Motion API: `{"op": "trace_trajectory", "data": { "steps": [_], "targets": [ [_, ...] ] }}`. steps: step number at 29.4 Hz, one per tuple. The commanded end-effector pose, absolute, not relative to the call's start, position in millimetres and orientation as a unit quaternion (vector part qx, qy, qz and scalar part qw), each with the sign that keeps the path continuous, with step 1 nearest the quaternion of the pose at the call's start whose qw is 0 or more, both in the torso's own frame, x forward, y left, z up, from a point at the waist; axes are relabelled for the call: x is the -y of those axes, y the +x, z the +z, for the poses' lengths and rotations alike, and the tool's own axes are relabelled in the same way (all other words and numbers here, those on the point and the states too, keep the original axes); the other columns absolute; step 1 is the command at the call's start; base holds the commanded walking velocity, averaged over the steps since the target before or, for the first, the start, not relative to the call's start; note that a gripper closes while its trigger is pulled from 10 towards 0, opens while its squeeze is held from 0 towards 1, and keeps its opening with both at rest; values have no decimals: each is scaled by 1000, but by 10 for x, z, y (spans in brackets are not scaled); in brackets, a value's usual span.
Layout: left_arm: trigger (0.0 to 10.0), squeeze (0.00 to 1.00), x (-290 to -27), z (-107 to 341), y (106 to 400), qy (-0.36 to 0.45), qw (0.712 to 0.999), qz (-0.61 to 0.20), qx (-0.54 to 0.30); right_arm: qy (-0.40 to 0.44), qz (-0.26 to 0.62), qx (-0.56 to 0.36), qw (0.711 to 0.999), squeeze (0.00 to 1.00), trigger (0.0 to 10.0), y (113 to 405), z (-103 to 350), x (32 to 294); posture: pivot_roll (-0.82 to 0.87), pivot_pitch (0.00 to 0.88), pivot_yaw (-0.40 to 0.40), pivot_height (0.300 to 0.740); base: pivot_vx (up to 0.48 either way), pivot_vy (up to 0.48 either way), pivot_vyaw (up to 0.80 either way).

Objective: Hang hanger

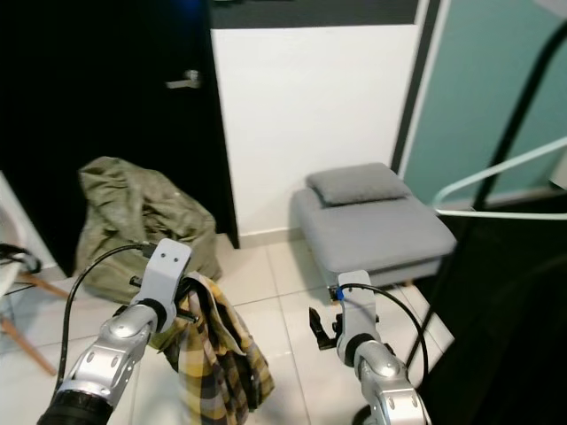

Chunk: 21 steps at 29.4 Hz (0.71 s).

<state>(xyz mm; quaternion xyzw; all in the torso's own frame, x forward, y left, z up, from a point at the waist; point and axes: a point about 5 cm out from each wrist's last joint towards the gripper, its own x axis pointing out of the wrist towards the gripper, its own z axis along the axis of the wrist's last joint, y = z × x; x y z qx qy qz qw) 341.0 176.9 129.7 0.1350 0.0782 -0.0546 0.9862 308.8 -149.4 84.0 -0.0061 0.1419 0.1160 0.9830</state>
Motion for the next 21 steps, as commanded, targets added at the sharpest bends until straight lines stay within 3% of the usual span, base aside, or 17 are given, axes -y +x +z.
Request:
{"op": "trace_trajectory", "data": {
  "steps": [1, 21],
  "targets": [
    [10000, 0, -1757, 1365, 3418, 136, 987, -54, -66, 3, 108, -147, 983, 0, 10000, 3078, 806, 1541, 17, 102, -5, 740, 0, 0, -800],
    [10000, 0, -1812, 1377, 3428, 154, 984, -53, -66, 16, 108, -159, 981, 0, 10000, 3036, 731, 1518, 18, 101, 3, 740, 0, 0, -800]
  ]
}}
